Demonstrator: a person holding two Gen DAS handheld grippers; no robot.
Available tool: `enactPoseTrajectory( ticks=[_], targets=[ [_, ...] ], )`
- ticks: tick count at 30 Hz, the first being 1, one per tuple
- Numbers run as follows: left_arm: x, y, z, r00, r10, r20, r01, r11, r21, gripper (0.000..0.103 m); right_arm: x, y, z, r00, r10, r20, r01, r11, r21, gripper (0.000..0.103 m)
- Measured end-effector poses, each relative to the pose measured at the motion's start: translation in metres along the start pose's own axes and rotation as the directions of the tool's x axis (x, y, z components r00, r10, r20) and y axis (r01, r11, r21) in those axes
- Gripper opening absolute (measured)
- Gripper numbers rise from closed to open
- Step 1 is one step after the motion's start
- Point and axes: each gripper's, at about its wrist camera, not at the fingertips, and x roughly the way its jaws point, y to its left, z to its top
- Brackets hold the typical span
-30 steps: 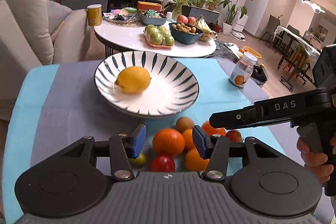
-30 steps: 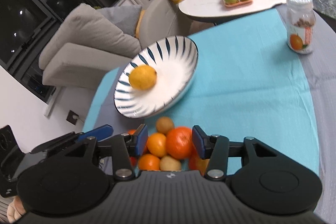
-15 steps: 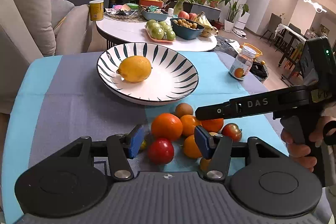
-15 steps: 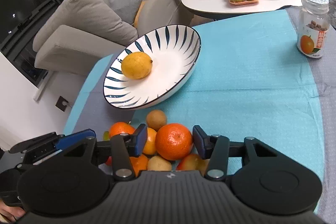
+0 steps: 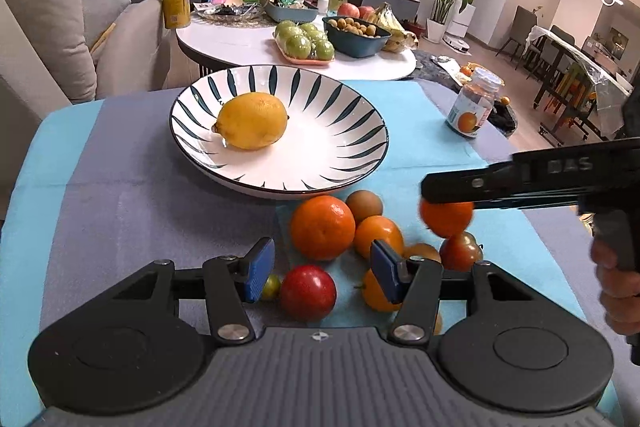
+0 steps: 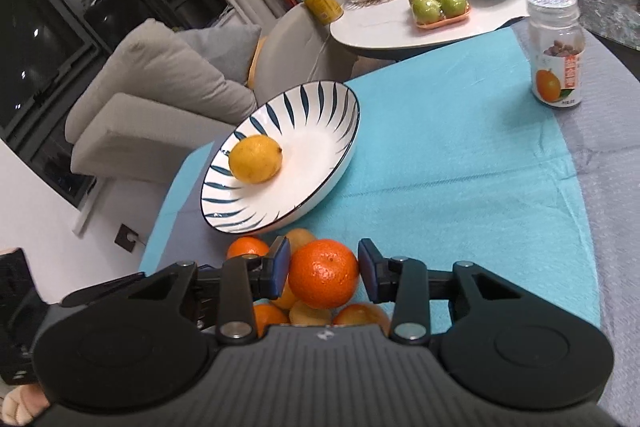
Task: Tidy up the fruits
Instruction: 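Grasp an orange with the left tool while the right tool grasps another orange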
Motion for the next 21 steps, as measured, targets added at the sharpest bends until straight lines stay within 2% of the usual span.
enactPoseTrajectory(
  ticks=[4, 9, 11, 13, 15, 21],
  targets=[
    [0.007, 0.003, 0.003, 1.0, -0.016, -0.008, 0.016, 0.999, -0.03, 0.051, -0.006, -0.002, 0.0, 1.0, 0.011, 0.01, -0.011, 1.0, 0.02, 0.046],
    [0.018, 0.006, 0.005, 1.0, 0.001, -0.022, -0.002, 0.999, -0.05, 0.052, -0.009, -0.005, 0.0, 1.0, 0.019, 0.014, -0.019, 0.999, 0.036, 0.046],
    [0.021, 0.007, 0.005, 1.0, -0.004, -0.012, 0.003, 0.998, -0.059, 0.05, -0.01, -0.005, 0.001, 1.0, 0.022, 0.015, -0.023, 0.999, 0.039, 0.045],
    [0.021, 0.009, 0.006, 0.999, -0.031, -0.015, 0.03, 0.996, -0.079, 0.037, -0.011, -0.005, 0.001, 1.0, 0.025, 0.016, -0.026, 0.999, 0.042, 0.045],
    [0.019, 0.013, 0.006, 0.998, -0.062, -0.021, 0.059, 0.991, -0.118, 0.037, -0.012, -0.005, 0.001, 0.999, 0.028, 0.018, -0.029, 0.999, 0.045, 0.045],
    [0.01, 0.01, 0.001, 0.999, -0.053, -0.015, 0.051, 0.995, -0.09, 0.037, -0.014, -0.007, 0.002, 0.999, 0.036, 0.027, -0.038, 0.998, 0.05, 0.046]
  ],
)
